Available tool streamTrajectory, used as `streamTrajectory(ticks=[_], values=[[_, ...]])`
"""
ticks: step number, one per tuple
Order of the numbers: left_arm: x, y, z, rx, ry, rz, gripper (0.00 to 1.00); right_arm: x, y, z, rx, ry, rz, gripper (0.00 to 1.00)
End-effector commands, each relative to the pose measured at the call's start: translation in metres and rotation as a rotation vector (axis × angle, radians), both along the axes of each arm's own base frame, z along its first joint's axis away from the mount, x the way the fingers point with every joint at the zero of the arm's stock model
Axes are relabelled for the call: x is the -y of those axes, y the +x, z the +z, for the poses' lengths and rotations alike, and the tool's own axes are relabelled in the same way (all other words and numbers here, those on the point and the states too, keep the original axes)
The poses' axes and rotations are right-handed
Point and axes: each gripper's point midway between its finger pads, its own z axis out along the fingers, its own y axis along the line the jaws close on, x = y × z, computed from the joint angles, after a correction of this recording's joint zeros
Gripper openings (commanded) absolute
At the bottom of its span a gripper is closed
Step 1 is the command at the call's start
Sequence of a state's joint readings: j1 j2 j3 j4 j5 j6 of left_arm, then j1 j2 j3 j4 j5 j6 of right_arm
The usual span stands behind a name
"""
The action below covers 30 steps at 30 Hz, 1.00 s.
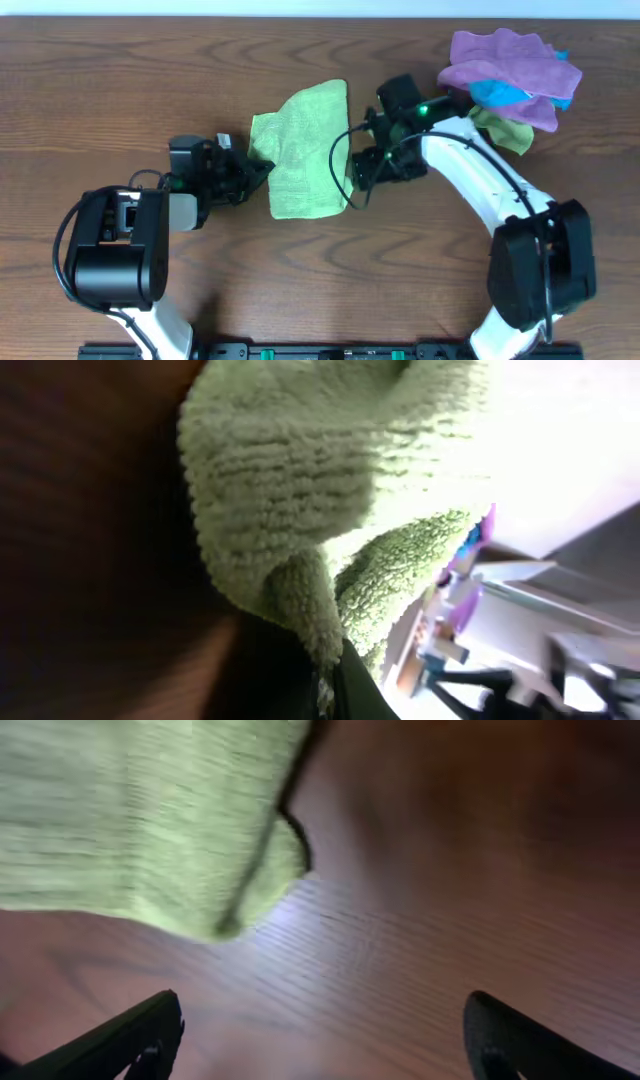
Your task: Fold the cloth
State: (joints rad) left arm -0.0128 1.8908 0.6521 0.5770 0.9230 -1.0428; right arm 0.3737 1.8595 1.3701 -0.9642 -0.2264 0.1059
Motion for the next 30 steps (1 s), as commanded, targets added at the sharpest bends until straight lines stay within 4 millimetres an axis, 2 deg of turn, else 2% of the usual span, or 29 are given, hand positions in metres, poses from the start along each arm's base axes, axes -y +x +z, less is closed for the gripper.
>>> streamTrajectory(ticks=[1,4,10,18,24,30], values=[[0.005,0.009,0.017,0.045,-0.046,-0.051,0.06,0.008,-0.01,-0.02,-0.04,-0.025,-0.047,0.88],[0.005,0.017,0.023,0.068,-0.044,-0.05,0.06,0.009,-0.017,-0.033,-0.059,-0.017,-0.074,0.81],[0.004,0.023,0.027,0.085,-0.038,-0.044,0.06,-0.002,-0.025,-0.046,-0.087,0.064,-0.105,0.82],[0.004,0.023,0.027,0.085,-0.039,-0.044,0.06,-0.023,-0.02,-0.05,-0.059,0.136,-0.145,0.78],[0.005,0.023,0.027,0.084,-0.041,-0.045,0.06,-0.045,-0.025,-0.053,-0.035,0.154,-0.12,0.76],[0.005,0.022,0.028,0.075,-0.051,-0.046,0.06,-0.05,-0.026,-0.064,-0.037,0.149,-0.122,0.73]])
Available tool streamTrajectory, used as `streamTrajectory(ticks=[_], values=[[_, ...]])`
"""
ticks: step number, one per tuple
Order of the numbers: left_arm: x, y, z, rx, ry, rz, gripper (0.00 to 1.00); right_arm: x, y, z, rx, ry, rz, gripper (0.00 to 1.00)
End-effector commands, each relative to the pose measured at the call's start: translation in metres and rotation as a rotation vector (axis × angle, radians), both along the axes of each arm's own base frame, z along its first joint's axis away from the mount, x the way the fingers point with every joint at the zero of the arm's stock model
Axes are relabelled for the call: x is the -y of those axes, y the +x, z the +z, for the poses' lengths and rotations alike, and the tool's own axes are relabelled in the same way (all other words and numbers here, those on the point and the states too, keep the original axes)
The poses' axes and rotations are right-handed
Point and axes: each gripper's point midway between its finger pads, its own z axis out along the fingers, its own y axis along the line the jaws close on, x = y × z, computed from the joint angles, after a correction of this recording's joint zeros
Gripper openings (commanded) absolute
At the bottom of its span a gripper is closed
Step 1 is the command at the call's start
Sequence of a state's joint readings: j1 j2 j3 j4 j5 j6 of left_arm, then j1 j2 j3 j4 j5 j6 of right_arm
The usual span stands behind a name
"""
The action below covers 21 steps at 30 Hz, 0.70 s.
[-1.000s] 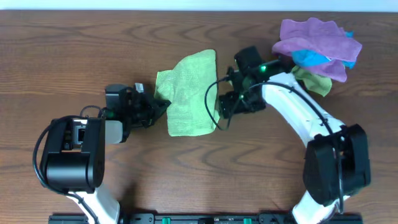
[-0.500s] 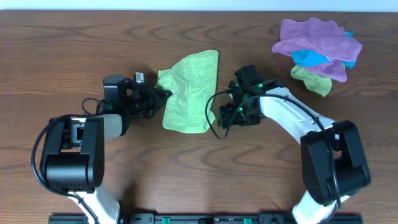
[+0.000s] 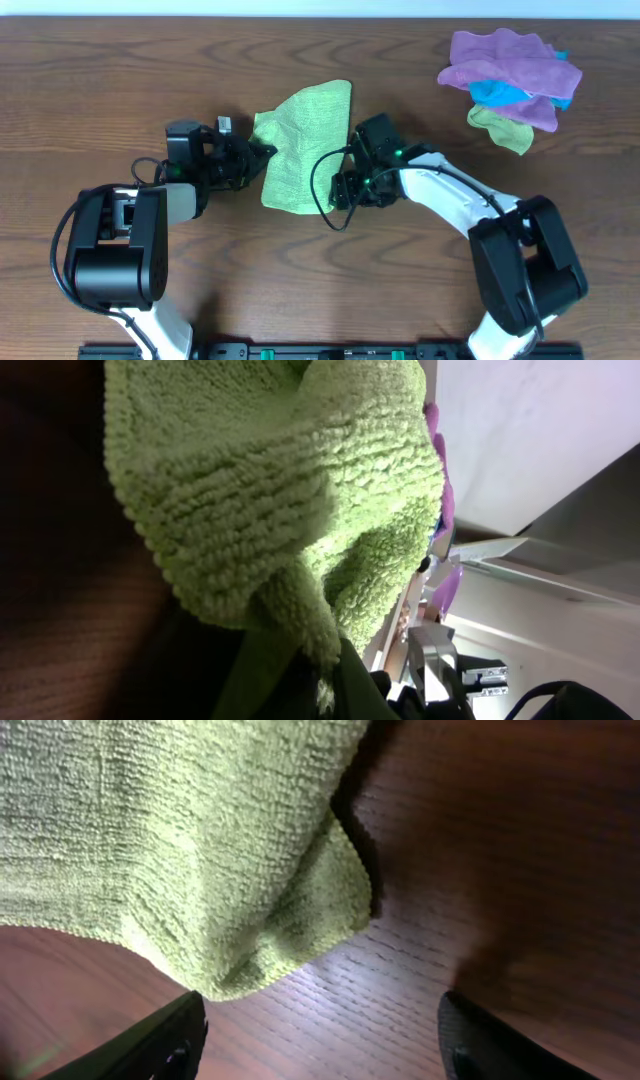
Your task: Fold the cloth
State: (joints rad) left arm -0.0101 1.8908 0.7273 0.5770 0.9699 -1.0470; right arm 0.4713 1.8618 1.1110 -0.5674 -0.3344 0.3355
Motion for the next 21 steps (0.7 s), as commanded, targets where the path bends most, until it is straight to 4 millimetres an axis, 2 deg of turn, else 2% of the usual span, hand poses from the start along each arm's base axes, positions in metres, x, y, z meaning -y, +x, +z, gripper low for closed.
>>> streamTrajectory(ticks=[1,11,15,18,21], values=[[0.001,0.002,0.003,0.004,-0.017,-0.016,0.06,0.001,-0.007,-0.017,-0.052,-0.015,-0.018,0.72],[0.003,0.0,0.004,0.004,-0.028,-0.03,0.06,0.003,-0.01,-0.046,-0.099,-0.043,-0.019,0.64],[0.003,0.0,0.004,-0.002,-0.032,-0.028,0.06,0.007,-0.006,-0.051,-0.082,-0.071,-0.025,0.56],[0.003,0.0,0.005,-0.002,-0.033,-0.029,0.06,0.01,-0.004,-0.052,-0.07,-0.091,-0.031,0.42],[0.003,0.0,0.005,-0.002,-0.034,-0.03,0.06,0.012,-0.002,-0.053,-0.058,-0.104,-0.035,0.34]])
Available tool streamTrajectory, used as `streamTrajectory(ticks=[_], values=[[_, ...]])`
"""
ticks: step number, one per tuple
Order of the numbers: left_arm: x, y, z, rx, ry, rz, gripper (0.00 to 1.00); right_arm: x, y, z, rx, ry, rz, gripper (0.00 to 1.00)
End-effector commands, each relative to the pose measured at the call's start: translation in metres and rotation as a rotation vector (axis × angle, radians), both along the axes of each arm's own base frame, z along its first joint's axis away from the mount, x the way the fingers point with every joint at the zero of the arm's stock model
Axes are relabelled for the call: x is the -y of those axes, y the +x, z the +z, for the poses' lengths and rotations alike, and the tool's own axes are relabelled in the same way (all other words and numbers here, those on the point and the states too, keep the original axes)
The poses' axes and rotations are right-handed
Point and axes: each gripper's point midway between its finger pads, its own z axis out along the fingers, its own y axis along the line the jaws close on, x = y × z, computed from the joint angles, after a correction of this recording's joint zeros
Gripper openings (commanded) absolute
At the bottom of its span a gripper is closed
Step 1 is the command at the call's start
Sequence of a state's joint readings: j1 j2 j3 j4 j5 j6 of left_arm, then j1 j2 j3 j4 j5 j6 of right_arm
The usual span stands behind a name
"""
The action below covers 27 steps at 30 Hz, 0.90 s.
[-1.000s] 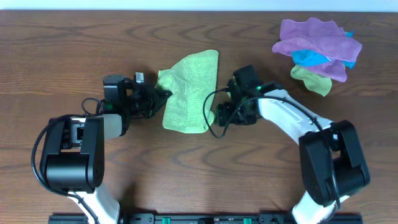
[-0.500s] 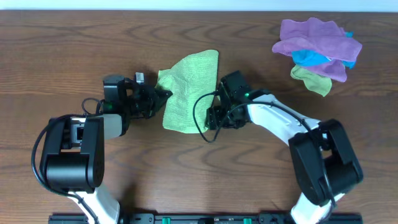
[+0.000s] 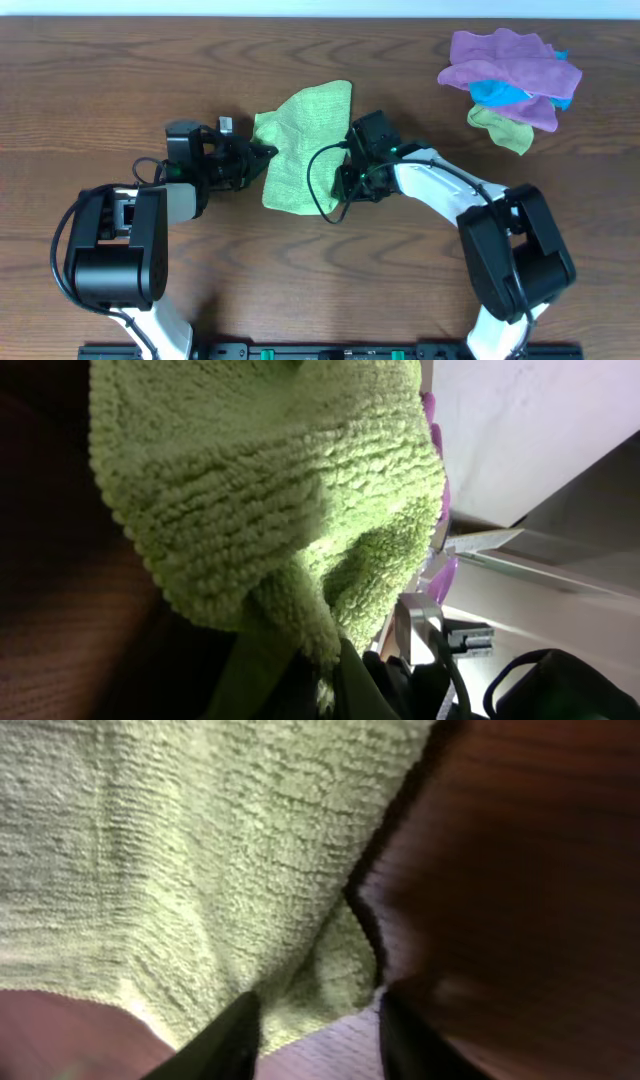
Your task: Fold the cloth
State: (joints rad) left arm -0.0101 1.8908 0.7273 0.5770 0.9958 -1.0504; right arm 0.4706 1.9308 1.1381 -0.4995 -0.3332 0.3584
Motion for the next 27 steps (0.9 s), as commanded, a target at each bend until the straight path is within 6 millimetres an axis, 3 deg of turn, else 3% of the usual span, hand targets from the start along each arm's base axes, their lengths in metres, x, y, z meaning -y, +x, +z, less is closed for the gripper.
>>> streamTrajectory(ticks=[1,4,7,13,18,22,27], values=[[0.001,0.002,0.003,0.001,-0.016,-0.012,0.06,0.019,-0.017,-0.04,-0.069,-0.114,-0.014,0.31],[0.001,0.002,0.003,0.001,-0.018,-0.014,0.06,0.018,-0.014,-0.039,-0.056,-0.11,-0.015,0.22],[0.001,0.002,0.003,0.001,-0.018,-0.014,0.06,0.018,-0.013,-0.039,-0.055,-0.109,-0.015,0.02],[0.001,0.002,0.003,0.001,-0.018,-0.014,0.06,0.021,-0.015,-0.039,-0.06,-0.12,-0.014,0.01],[-0.004,0.004,0.003,-0.005,-0.022,0.002,0.06,0.041,-0.021,-0.029,-0.096,-0.175,-0.045,0.01],[-0.01,0.006,0.003,-0.011,-0.025,0.019,0.06,0.062,-0.017,-0.003,-0.053,-0.223,-0.087,0.01],[-0.009,0.006,0.003,-0.011,-0.025,0.016,0.06,0.082,-0.002,0.044,0.083,-0.255,-0.144,0.01]])
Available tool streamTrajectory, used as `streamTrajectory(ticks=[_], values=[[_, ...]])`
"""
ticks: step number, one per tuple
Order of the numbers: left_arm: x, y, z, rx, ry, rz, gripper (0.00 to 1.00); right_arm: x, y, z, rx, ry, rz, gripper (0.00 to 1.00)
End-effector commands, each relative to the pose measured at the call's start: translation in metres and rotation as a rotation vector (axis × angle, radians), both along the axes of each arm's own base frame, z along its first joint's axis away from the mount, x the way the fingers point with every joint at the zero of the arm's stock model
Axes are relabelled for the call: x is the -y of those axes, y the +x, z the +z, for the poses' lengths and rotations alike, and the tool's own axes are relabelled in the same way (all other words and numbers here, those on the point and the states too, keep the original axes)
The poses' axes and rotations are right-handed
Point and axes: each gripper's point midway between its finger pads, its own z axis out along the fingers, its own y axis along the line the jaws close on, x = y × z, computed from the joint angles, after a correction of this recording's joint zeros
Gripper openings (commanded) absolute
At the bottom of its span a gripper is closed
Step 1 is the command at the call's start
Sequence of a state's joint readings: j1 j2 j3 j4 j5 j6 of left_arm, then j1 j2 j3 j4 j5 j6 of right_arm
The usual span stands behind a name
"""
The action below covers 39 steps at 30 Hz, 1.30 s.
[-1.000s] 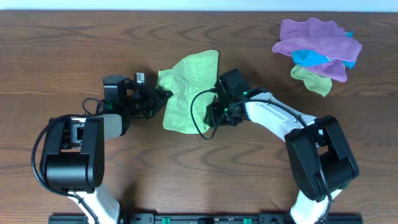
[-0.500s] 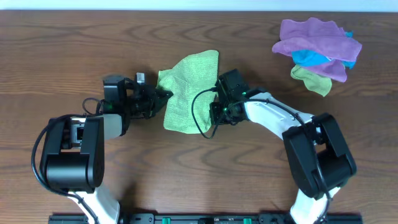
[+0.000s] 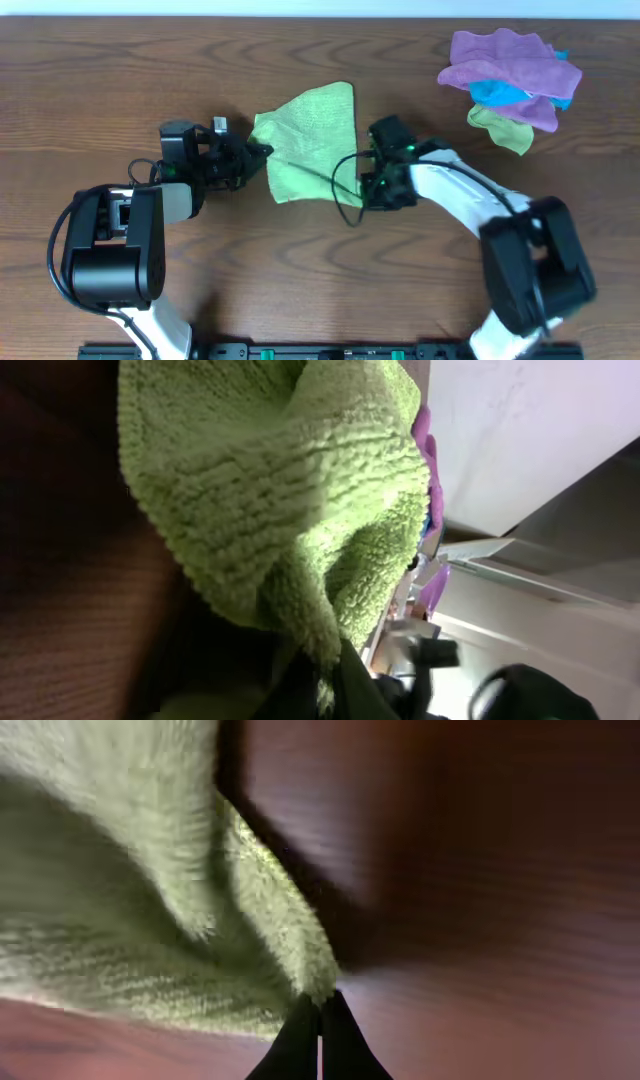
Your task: Fold the cloth
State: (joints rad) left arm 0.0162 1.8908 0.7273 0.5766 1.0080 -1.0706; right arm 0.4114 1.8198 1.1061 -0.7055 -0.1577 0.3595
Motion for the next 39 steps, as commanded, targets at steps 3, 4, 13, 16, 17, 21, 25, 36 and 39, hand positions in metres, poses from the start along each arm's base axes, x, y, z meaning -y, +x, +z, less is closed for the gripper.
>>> streamTrajectory(ticks=[3,4,13,16,17,21,25,36,39], values=[[0.0,0.004,0.002,0.003,-0.007,-0.004,0.06,0.026,0.022,0.056,0.208,-0.068,-0.053,0.02],[0.0,0.004,0.001,0.0,-0.008,-0.001,0.06,0.028,0.024,0.062,0.229,-0.074,-0.058,0.01],[0.001,0.003,0.001,0.001,-0.008,-0.004,0.32,0.049,0.034,0.078,0.319,-0.177,-0.097,0.01],[0.001,0.003,0.002,0.001,-0.012,-0.009,0.45,0.057,0.039,0.08,0.346,-0.222,-0.113,0.01],[0.002,0.002,0.002,0.001,-0.014,-0.011,0.45,0.06,0.04,0.08,0.353,-0.238,-0.118,0.02],[0.003,0.001,0.004,0.001,-0.023,-0.023,0.45,0.069,0.046,0.084,0.387,-0.284,-0.134,0.01],[0.006,-0.002,0.006,0.001,-0.041,-0.045,0.45,0.076,0.051,0.087,0.411,-0.318,-0.15,0.02],[0.018,-0.034,-0.003,-0.025,-0.056,-0.19,0.4,0.078,0.065,0.099,0.478,-0.334,-0.178,0.01],[0.024,-0.05,-0.014,-0.062,-0.032,-0.233,0.38,0.078,0.069,0.106,0.496,-0.334,-0.185,0.02]])
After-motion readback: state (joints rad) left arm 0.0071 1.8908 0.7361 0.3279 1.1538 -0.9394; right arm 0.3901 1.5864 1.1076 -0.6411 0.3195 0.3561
